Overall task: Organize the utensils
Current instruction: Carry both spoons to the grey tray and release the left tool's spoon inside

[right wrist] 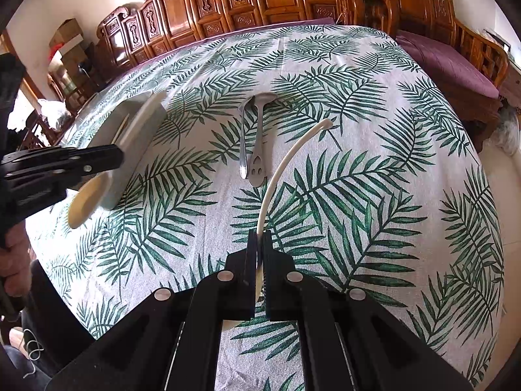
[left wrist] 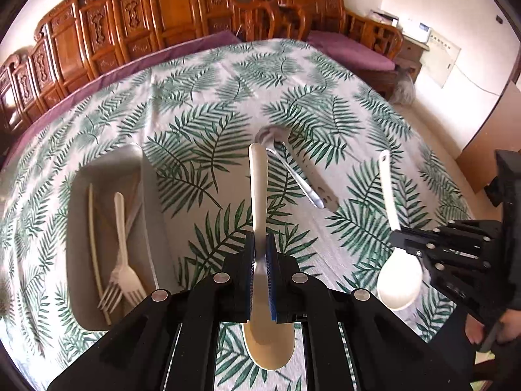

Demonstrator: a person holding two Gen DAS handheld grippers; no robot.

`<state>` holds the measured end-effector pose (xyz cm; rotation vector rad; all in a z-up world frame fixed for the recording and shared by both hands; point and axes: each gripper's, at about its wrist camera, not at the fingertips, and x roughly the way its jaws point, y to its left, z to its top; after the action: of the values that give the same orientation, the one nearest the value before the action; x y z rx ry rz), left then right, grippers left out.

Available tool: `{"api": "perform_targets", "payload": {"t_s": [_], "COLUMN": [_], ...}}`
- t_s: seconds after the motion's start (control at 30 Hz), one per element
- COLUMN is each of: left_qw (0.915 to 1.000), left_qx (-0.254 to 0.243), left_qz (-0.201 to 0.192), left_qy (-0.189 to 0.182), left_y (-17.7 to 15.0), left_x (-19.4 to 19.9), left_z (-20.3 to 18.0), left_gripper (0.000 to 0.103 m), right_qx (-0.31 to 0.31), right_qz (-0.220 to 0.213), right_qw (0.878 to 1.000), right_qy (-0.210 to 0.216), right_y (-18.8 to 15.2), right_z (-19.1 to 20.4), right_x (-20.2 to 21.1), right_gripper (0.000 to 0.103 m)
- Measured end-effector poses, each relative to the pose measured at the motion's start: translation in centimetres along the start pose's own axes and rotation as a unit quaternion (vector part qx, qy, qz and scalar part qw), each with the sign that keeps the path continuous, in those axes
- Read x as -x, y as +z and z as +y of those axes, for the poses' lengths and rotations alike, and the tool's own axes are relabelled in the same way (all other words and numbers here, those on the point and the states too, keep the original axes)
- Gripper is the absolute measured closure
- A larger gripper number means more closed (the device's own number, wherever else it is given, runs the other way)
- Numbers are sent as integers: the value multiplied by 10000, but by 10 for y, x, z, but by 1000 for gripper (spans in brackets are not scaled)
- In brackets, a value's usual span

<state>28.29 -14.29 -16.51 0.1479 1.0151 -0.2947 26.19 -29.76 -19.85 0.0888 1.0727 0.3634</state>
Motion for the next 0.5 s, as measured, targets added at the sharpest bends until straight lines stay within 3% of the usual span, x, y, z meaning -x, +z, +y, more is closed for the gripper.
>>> {"api": "perform_targets", "payload": {"t_s": [0.5], "left_qw": [9992], "left_qx": [117], "left_qz": [-379], "left_qy": [-44], "left_y": [-6], "left_x": [52], "left_z": [23], "left_gripper": [97], "right_qx": [130], "right_qz": [-216], "right_qw": [9996], "right_qy": [160], "right_y": [4], "right_z": [15], "right_x": [14], "right_gripper": [99]}}
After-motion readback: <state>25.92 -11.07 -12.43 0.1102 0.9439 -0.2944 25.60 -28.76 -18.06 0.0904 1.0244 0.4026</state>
